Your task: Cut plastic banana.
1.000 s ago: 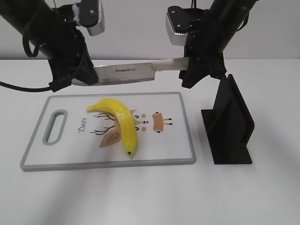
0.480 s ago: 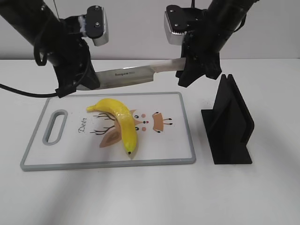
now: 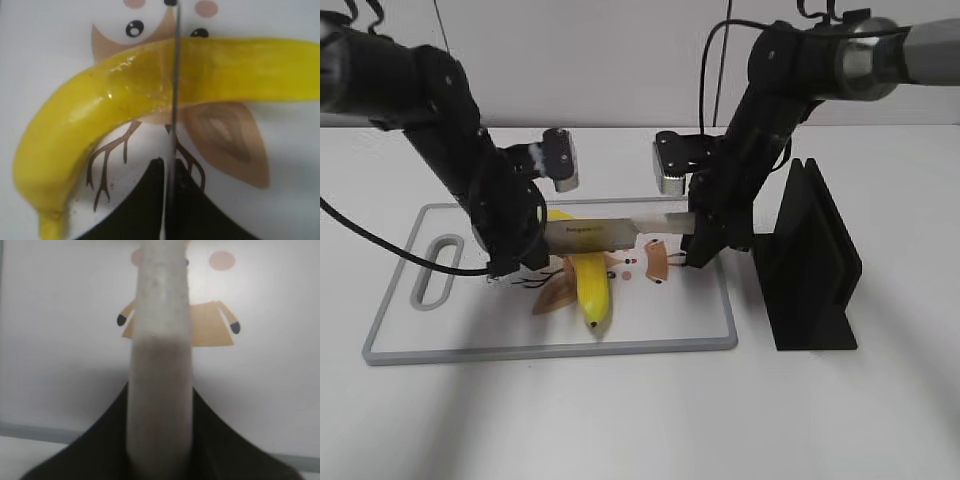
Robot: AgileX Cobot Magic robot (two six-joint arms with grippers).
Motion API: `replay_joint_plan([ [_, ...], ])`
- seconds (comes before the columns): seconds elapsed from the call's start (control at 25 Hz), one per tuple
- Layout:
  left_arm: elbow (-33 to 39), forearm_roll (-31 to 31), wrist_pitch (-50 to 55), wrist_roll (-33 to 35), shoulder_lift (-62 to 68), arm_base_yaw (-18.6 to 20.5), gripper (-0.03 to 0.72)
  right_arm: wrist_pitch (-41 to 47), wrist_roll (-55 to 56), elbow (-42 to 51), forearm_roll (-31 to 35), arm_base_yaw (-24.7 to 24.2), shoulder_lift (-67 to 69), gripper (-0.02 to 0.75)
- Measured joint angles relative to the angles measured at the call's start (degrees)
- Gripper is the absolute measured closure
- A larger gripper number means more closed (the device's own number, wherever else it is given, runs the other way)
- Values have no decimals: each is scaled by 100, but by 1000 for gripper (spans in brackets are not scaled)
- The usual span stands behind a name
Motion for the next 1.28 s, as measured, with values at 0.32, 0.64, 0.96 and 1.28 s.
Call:
replay_joint_plan([
  [0.32, -69, -5, -12, -147, 167, 12, 693, 85, 15, -97, -9, 0, 97, 558],
  [0.64, -39, 0, 40, -158, -118, 1, 693, 513, 143, -359, -213, 11, -79, 558],
  [0.96, -39, -30, 294, -170, -1085, 1, 693, 758, 168, -526, -273, 11, -898, 558],
  [1.28, -39, -55, 501, -171, -1843, 1, 693, 815, 162, -570, -311, 11, -1258, 559],
])
